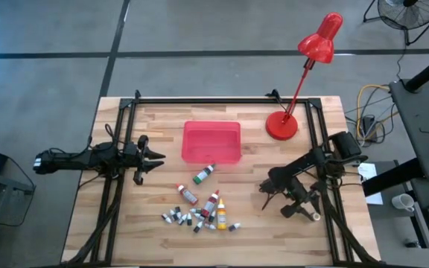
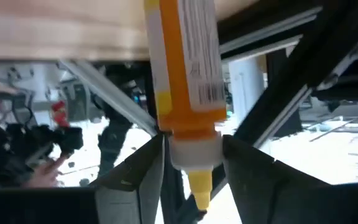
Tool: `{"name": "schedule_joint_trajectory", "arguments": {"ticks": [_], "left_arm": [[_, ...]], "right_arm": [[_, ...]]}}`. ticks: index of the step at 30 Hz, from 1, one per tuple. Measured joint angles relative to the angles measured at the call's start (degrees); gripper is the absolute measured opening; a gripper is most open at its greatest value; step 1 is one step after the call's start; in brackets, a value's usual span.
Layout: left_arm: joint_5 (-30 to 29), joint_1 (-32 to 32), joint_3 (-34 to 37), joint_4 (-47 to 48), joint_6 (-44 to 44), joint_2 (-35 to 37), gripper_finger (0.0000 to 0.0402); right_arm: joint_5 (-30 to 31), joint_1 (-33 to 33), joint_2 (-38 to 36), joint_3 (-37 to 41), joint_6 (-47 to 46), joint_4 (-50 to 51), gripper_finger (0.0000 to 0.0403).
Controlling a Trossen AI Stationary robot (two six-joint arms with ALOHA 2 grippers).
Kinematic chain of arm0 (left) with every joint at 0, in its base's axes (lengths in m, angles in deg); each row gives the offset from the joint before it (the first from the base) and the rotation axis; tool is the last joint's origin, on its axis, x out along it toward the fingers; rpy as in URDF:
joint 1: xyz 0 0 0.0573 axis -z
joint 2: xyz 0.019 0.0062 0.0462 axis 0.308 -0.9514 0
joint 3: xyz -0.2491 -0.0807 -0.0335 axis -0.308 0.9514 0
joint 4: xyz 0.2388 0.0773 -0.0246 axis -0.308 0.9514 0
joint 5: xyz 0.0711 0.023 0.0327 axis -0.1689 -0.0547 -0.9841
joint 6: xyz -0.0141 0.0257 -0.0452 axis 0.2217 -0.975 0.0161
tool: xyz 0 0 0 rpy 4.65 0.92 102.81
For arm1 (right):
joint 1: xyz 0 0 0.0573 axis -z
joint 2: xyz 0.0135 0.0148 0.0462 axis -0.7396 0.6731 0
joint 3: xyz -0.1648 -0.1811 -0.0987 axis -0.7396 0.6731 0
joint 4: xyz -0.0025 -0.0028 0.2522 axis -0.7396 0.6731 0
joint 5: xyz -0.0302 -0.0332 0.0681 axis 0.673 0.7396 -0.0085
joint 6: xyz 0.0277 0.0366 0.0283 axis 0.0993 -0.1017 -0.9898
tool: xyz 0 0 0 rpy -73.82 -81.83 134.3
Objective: Pick & Place food coloring
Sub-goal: Move the big yellow food coloring bottle to the bottom right on the table
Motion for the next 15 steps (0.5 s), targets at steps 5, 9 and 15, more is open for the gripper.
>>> {"name": "schedule_joint_trajectory", "arguments": {"ticks": [5,9,15], "left_arm": [[0.01,0.00,0.00,-0.01,0.00,0.00,0.0080],[0.01,0.01,0.00,0.00,0.00,0.00,0.0080],[0.00,0.01,0.00,0.00,0.00,0.00,0.0080]], "right_arm": [[0.03,-0.01,-0.03,-0.82,-1.74,-1.29,0.0171],[0.82,-0.04,-0.13,-2.21,-1.72,-1.09,0.0178],[7.55,-0.04,-0.43,-4.67,-1.66,-0.78,0.0190]]}}
